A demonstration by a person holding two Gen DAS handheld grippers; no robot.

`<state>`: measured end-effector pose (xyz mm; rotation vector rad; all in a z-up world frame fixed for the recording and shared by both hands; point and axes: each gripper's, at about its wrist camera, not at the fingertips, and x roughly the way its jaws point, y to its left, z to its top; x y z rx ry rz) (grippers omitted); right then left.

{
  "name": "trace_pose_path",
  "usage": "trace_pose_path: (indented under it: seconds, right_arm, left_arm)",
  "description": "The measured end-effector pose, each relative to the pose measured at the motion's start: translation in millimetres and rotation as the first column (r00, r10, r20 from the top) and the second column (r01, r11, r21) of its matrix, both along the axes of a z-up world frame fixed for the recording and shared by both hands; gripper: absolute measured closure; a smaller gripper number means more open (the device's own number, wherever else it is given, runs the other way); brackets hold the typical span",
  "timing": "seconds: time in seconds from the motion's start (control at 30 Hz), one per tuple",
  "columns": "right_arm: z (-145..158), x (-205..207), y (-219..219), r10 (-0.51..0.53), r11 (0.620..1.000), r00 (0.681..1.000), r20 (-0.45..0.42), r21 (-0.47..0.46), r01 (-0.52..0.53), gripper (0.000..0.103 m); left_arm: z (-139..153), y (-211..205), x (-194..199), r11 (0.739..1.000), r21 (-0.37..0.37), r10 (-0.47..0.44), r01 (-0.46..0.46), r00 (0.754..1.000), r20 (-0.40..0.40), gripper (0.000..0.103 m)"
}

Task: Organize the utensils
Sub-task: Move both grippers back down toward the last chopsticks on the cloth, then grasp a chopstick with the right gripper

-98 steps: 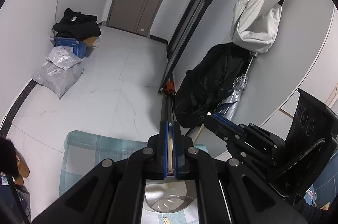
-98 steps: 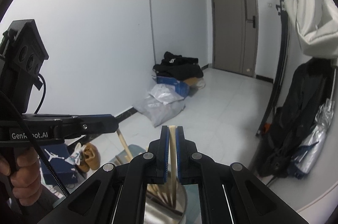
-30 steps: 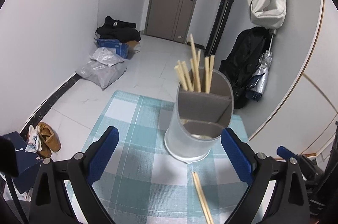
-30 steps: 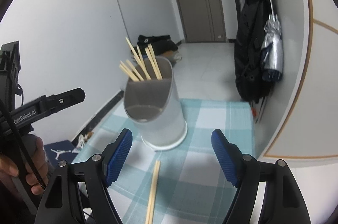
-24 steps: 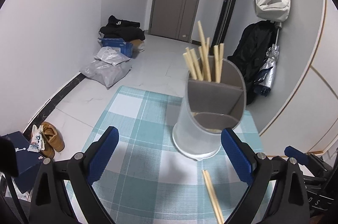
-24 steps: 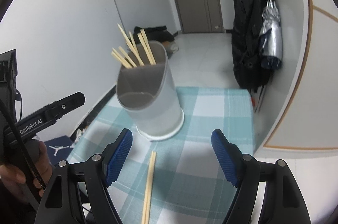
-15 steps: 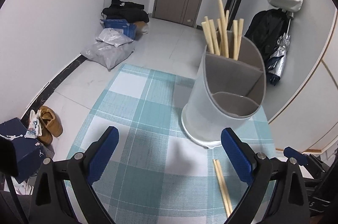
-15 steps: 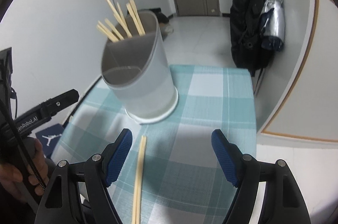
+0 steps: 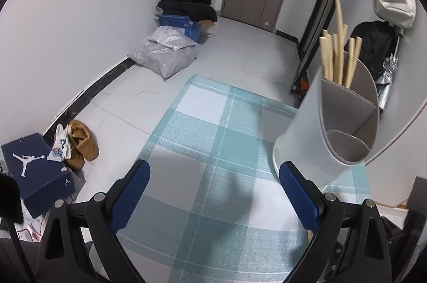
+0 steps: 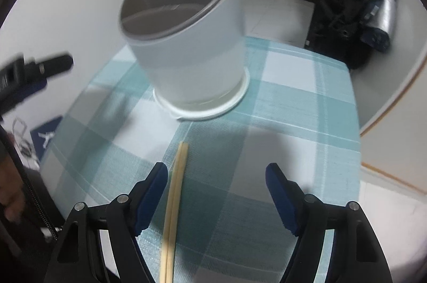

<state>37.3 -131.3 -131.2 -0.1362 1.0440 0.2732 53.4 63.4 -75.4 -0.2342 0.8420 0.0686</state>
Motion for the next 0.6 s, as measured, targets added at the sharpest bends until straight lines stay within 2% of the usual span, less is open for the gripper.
trace_pose_path:
  seconds: [0.2, 0.6]
  right_arm:
    - [-10, 5, 13, 0.011, 0.999, 1.0, -0.016, -0.053, -0.012, 0.04]
    - [-14, 7, 7, -0.042, 0.997, 0.999, -0.032, -0.064, 0.04, 0.045]
  left_arm:
    - [-1, 5, 0, 1.0, -0.017, 0.007, -0.007, 1.0, -0.007, 0.007]
    - [-2, 13, 1, 0.999, -0.05, 0.016, -0.017, 1.0, -0.019, 0.007]
